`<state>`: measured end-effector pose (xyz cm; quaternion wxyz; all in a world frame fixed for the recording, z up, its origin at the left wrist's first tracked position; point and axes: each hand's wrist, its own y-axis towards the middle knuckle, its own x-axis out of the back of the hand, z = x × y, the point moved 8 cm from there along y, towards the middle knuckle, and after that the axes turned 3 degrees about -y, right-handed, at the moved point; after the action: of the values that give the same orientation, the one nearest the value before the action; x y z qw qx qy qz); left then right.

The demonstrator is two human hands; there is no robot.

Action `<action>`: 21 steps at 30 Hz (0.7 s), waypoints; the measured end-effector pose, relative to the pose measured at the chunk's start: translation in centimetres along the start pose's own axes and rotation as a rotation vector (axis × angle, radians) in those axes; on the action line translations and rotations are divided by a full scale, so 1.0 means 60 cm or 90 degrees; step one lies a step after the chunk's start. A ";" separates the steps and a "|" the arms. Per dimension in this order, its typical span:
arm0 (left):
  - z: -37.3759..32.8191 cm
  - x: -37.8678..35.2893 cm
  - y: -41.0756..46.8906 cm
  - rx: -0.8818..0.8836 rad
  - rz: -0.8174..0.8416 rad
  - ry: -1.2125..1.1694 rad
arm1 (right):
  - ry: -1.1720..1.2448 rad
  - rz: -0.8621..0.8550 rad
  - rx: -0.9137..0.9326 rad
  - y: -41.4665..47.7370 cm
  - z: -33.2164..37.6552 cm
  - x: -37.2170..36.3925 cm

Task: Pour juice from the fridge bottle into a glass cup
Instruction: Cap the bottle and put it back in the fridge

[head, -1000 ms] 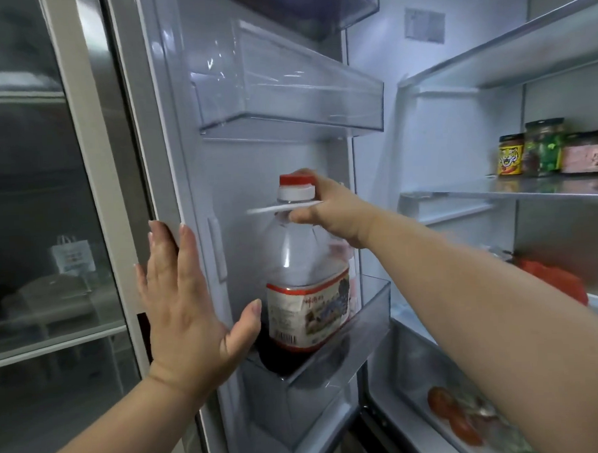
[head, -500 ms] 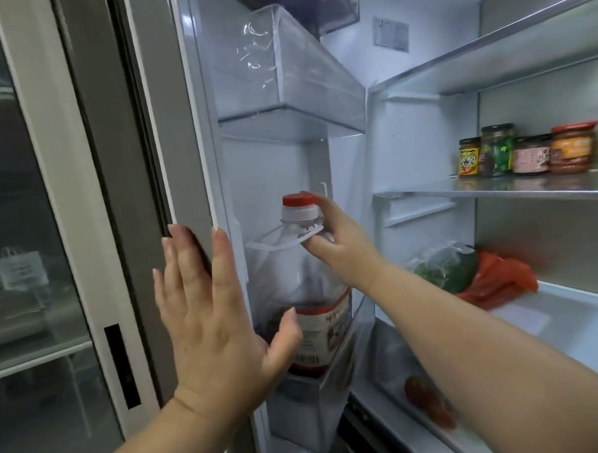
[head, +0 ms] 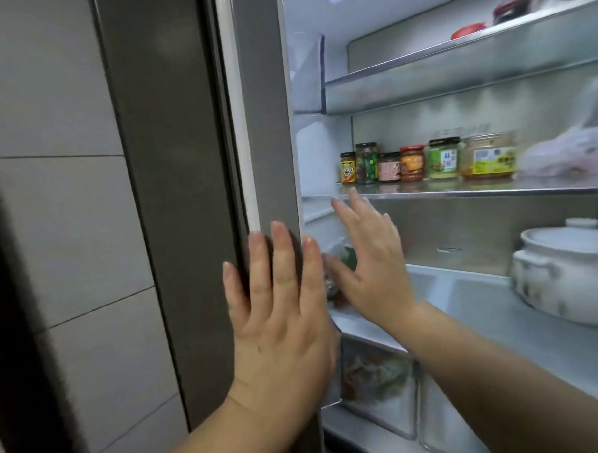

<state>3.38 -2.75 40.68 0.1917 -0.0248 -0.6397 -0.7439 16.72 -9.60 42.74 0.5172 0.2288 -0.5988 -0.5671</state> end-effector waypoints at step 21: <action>-0.057 -0.053 -0.066 -0.488 0.156 -0.059 | -0.351 -0.014 -0.146 -0.157 0.018 0.161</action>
<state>5.80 -4.80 35.42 0.2264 -0.2039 -0.3165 -0.8983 9.36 -19.81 37.80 0.3518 0.0125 -0.6460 -0.6773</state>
